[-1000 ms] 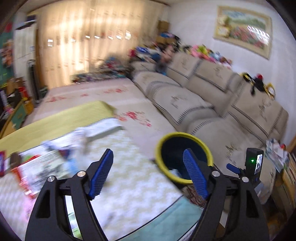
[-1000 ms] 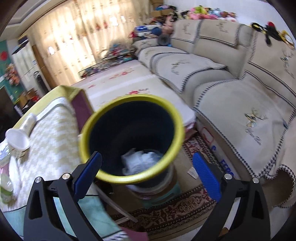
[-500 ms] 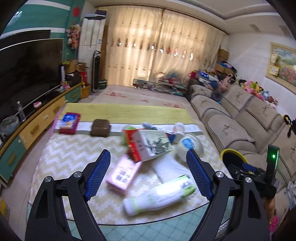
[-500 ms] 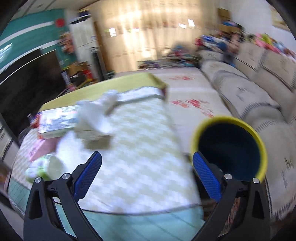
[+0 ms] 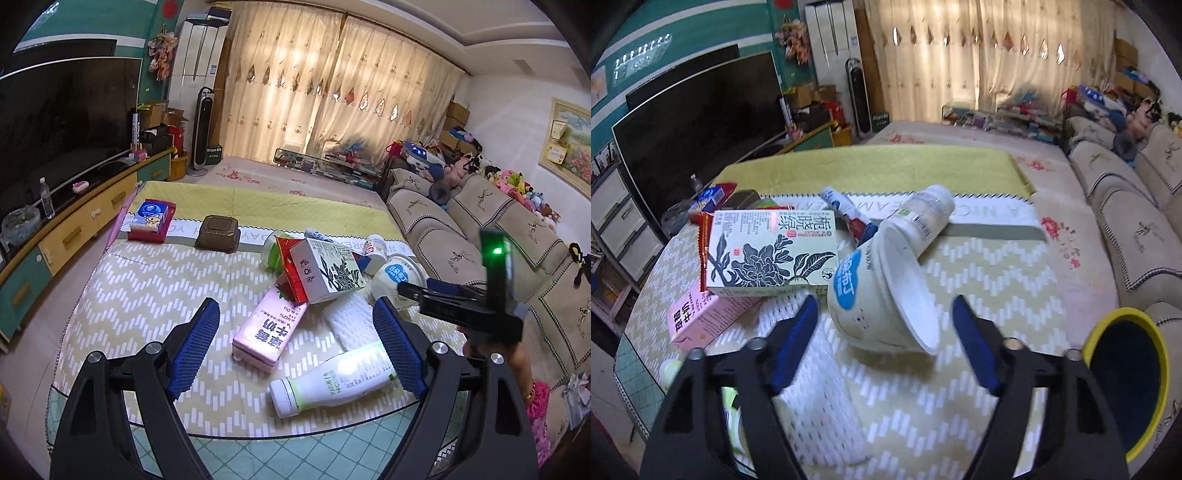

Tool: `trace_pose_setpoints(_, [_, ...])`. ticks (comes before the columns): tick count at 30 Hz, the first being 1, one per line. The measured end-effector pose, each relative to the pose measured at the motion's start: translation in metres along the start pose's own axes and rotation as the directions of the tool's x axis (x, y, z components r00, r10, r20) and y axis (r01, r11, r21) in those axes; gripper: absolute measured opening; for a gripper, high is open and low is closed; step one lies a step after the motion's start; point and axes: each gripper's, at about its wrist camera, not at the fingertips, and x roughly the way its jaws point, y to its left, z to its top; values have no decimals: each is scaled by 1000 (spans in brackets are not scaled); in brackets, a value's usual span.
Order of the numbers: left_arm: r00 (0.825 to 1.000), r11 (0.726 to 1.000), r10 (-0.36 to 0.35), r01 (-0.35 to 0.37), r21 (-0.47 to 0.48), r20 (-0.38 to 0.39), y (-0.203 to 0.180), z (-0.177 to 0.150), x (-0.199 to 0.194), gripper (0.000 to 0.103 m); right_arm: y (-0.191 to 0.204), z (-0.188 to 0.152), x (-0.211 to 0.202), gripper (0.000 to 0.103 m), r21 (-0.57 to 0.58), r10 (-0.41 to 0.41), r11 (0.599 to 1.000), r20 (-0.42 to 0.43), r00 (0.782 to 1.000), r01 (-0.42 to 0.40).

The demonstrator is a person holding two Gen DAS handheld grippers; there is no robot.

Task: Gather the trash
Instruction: 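Grasp the white plastic cup lid with the right gripper, then lower the white lid into the yellow bin and open the right gripper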

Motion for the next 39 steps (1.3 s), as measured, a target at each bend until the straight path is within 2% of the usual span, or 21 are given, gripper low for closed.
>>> trace_pose_setpoints(5, [1000,1000,-3,3,-1,-5,1,-3,4,84,11,2,8,42,-18,45,999,-24,999,-46])
trace_pose_setpoints(7, [1000,1000,-4,4,-2,-10,1,-5,6,84,16,-1,9,27,-25,94,995,-36,995,-95])
trace_pose_setpoints(10, [1000,1000,-7,7,0,-19,-2,-7,11,84,23,-3,11,10,-39,109,993,-41,993,-111])
trace_pose_setpoints(12, [1000,1000,-9,9,5,-22,-4,-7,13,84,25,-5,11,5,-38,102,994,-39,994,-104])
trace_pose_setpoints(21, [1000,1000,-18,19,20,-18,-11,-10,12,84,11,-13,-19,5,3,107,994,30,994,-107])
trace_pose_setpoints(25, [999,999,-26,27,27,-27,-13,-12,16,84,-4,-18,-37,5,20,75,997,55,996,-76])
trace_pose_setpoints(32, [999,999,-30,31,37,-31,-17,-12,19,84,-61,-34,-57,5,98,-76,993,66,995,69])
trace_pose_setpoints(35, [999,999,-31,32,38,-33,-18,-13,20,84,-98,-43,-62,5,168,-152,976,51,987,141])
trace_pose_setpoints(39, [998,998,-37,39,54,-47,-25,-13,25,84,-142,-59,-65,5,230,-263,940,13,965,253])
